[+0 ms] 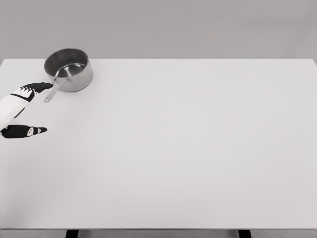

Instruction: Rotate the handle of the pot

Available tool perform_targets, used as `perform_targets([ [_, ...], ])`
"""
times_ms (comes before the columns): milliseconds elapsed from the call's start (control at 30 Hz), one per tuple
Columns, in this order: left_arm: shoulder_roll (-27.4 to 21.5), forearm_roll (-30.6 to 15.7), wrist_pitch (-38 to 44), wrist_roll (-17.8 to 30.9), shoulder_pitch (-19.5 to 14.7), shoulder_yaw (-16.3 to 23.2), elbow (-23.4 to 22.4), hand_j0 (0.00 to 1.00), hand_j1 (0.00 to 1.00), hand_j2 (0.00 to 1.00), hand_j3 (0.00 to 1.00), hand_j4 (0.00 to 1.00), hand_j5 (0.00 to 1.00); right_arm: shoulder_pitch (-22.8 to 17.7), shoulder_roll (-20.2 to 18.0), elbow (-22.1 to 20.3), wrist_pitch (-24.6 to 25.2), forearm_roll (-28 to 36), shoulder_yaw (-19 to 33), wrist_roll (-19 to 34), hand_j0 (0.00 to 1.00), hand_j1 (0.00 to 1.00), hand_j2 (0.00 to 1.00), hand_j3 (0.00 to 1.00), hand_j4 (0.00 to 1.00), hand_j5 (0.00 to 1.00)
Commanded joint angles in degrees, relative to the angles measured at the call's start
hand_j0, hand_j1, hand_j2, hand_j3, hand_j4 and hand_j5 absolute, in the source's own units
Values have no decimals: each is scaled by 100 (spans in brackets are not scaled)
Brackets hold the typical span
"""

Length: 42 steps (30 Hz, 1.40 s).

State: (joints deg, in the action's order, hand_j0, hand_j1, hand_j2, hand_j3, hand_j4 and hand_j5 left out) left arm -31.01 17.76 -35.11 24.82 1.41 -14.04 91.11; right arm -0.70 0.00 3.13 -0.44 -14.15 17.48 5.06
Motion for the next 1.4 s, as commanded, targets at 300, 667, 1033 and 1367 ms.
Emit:
perform_targets([
  [300,-19,-27,11,23,-88,15,-102,100,100,100,100,100,100,0,0,3,0,0,1,4,100,100,100,100,100,100],
  [667,-2,-106,11,1018,-712,208,4,100,100,100,100,100,100,0,0,-5,0,0,1,4,100,100,100,100,100,100],
  [1033,-116,-2048,11,1018,-782,1219,1005,100,100,100,100,100,100,0,0,-5,0,0,1,4,100,100,100,100,100,100],
  [1367,-818,-2162,1683,1018,-861,1570,1146,100,100,100,100,100,100,0,0,3,0,0,-7,4,100,100,100,100,100,100],
])
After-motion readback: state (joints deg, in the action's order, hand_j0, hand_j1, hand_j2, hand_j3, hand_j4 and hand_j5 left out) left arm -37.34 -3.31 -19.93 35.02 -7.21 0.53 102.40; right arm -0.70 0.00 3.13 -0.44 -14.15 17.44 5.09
